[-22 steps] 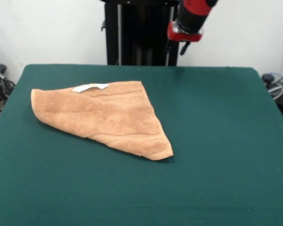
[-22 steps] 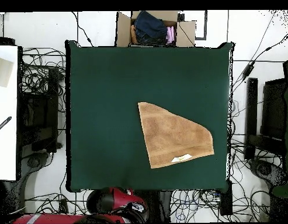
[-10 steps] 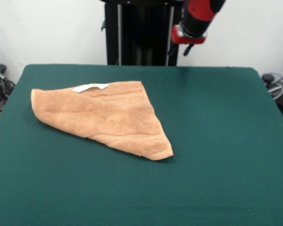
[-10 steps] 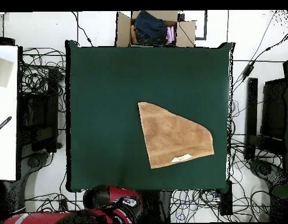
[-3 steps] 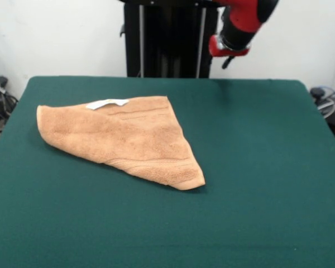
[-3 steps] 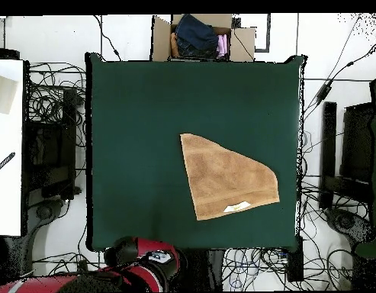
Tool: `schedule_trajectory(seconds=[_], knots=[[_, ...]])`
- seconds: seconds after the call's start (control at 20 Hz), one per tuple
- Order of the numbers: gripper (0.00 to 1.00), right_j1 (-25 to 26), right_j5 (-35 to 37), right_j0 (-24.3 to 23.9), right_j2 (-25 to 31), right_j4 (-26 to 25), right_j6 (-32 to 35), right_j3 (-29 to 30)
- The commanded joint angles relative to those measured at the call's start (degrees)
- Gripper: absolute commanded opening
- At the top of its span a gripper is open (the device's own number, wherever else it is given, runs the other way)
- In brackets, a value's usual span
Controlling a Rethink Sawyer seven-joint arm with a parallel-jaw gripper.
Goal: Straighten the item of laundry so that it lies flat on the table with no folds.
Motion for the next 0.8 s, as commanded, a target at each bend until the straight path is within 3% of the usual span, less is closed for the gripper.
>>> schedule_trajectory(seconds=[0.05, 0.45, 0.8], knots=[[1.00, 3.6, 5.9, -0.4, 2.0, 3.6, 12.4, -10.4], [1.00, 8.4, 17.6, 2.1, -1.2, 3.8, 12.9, -20.4], [1.00, 11.0, 20.0, 1.4, -1.2, 2.4, 13.0, -25.6]])
